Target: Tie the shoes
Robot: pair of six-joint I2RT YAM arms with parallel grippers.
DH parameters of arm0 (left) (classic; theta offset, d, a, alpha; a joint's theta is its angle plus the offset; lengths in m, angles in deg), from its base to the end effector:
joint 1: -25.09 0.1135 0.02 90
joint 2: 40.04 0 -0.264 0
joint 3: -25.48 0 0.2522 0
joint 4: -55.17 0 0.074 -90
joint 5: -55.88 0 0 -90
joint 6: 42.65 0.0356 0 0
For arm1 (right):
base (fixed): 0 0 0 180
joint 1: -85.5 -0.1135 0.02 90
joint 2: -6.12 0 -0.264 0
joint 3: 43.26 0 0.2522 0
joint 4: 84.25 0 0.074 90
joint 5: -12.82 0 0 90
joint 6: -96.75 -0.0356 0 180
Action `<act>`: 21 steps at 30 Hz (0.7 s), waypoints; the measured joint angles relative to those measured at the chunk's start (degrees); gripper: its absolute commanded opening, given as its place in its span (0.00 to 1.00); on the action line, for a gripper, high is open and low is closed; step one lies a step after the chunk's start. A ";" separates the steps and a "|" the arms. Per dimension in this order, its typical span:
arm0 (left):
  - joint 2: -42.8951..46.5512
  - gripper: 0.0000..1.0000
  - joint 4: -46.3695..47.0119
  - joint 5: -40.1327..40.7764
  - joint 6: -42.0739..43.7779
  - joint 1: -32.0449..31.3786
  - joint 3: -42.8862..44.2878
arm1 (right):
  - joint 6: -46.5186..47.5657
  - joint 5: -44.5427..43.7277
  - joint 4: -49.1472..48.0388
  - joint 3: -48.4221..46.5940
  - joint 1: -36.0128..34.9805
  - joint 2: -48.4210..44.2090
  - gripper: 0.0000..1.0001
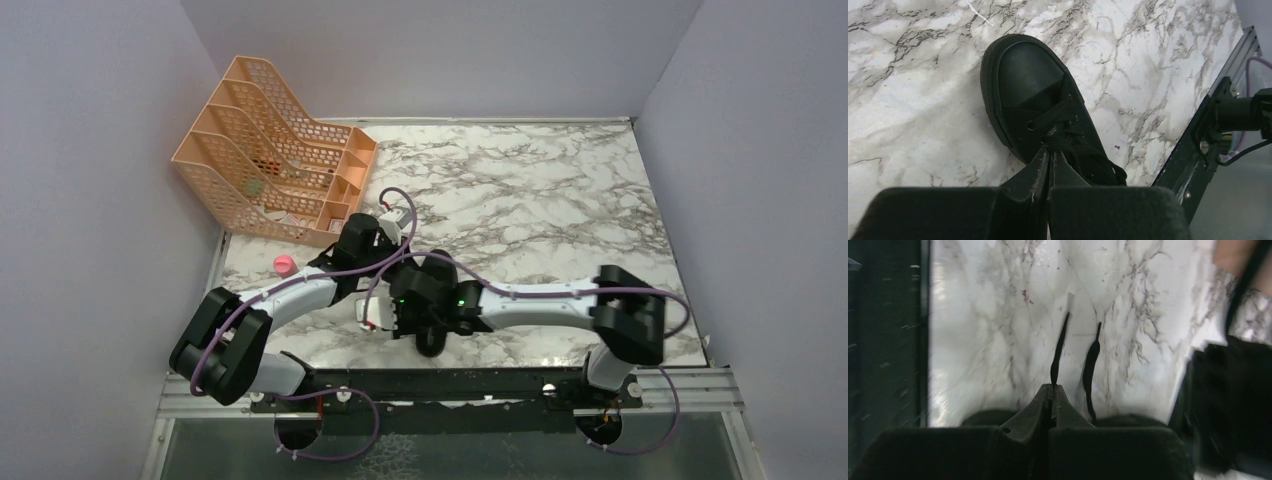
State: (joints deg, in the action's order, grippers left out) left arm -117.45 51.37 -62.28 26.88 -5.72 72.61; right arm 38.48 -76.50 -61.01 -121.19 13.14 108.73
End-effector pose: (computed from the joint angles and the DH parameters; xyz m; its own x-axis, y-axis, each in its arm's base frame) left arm 0.2212 -0.1515 0.1849 -0.7262 0.0741 -0.6835 0.5693 0.6222 -0.5374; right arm 0.1148 0.3625 0.1845 0.3111 -0.7570 -0.5746 -0.9308 -0.1207 -0.3450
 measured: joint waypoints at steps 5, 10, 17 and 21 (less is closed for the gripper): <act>0.48 0.00 0.24 -0.48 -2.34 0.00 -0.02 | -5.88 5.68 -0.96 9.53 1.16 -19.30 0.01; 1.95 0.00 1.18 -0.66 -5.46 -0.02 -0.63 | -13.38 7.13 -2.47 16.74 1.42 -30.75 0.01; 3.48 0.00 2.23 -0.76 -8.83 -0.07 -1.90 | -22.97 6.05 -1.81 21.51 1.60 -37.57 0.01; 5.42 0.00 1.86 -0.72 -9.81 -0.07 -2.16 | -27.34 2.82 3.61 21.51 1.60 -38.77 0.01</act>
State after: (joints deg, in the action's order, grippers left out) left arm -112.03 53.23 -63.00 17.07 -5.79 70.44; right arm 11.13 -73.68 -57.41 -99.68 14.73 69.95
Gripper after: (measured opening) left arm 0.003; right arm 0.015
